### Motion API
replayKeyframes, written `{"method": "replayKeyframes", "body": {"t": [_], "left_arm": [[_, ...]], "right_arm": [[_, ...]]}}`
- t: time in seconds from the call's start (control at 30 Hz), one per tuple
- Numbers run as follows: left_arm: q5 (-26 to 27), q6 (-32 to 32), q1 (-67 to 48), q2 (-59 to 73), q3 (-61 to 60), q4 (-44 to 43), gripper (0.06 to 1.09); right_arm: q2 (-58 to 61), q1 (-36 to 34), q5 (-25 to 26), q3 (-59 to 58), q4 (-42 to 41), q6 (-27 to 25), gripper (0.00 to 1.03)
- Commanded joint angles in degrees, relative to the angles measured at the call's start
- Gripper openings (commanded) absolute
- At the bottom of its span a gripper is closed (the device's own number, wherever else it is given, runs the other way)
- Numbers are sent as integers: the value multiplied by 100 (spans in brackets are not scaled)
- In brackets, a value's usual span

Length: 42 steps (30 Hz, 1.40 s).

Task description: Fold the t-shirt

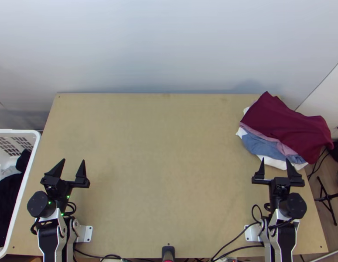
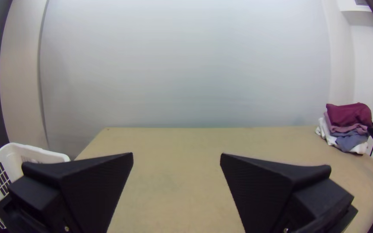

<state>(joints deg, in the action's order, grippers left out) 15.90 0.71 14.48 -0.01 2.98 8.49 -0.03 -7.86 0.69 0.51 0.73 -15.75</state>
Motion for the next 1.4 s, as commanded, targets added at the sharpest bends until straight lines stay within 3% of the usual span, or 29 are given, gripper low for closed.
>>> {"method": "replayKeyframes", "body": {"t": [0.0,0.5,0.93,1.1,1.2,1.3,1.37], "left_arm": [[1,-1,2,1,0,3,104],[1,-10,2,1,0,-5,104],[18,-220,-833,-8,0,3,104],[18,-203,-850,-8,0,3,104],[18,-194,-859,-8,0,-5,104],[10,-159,-833,-8,36,-76,104],[18,-141,-877,-8,36,-76,104]], "right_arm": [[3,179,1,1,-3,2,98],[-6,179,1,1,-3,2,98],[3,179,1,1,-3,2,98],[-14,566,1,1,-12,116,98],[3,434,19,1,-3,283,86],[-23,390,28,10,-38,265,88],[-23,364,28,10,-38,212,98]]}}
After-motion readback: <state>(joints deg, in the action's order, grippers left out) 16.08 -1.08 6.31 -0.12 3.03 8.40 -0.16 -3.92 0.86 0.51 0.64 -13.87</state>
